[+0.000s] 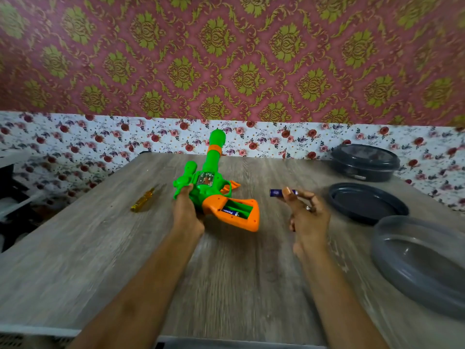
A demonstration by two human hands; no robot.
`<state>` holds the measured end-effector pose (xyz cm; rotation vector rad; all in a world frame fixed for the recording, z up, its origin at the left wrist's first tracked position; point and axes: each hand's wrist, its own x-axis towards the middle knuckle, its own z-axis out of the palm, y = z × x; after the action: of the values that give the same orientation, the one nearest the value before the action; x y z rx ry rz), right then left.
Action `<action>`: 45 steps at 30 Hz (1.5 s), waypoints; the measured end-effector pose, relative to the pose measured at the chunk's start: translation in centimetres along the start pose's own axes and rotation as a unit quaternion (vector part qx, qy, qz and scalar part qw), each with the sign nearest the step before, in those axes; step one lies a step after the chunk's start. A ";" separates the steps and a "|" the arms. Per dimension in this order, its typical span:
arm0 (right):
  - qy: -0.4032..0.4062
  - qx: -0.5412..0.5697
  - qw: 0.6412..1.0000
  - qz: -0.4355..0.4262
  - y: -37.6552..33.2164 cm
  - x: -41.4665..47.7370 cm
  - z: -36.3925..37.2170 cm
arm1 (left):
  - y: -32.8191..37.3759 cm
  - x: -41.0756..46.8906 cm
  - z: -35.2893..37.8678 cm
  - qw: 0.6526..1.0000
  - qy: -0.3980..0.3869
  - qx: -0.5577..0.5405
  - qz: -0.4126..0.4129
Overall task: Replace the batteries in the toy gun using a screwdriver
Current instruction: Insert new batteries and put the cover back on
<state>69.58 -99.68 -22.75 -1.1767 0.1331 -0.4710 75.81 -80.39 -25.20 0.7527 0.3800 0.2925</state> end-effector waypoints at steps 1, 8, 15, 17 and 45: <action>-0.027 -0.028 0.997 -0.070 -0.2 -0.3 0.1 | 0.0 0.0 0.1 1.000 0.001 -0.001 -0.001; -0.149 -0.252 0.877 -0.381 0.6 -1.5 0.9 | -0.3 1.1 -0.2 0.999 0.038 -0.030 0.017; -0.139 -0.325 0.806 -0.475 0.7 -2.3 1.2 | -0.5 1.8 -0.3 0.996 0.053 -0.064 0.010; -0.129 -0.339 0.794 -0.489 0.7 -2.6 1.4 | -0.6 1.7 -0.3 0.997 0.049 -0.061 0.005; -0.163 -0.532 0.704 -0.442 2.4 -3.7 2.0 | 0.2 2.0 -0.9 0.991 0.081 -0.102 0.021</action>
<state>67.65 -95.70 -24.65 -2.4704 -0.6014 -1.0913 77.21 -78.94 -26.11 0.5368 0.4803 0.4265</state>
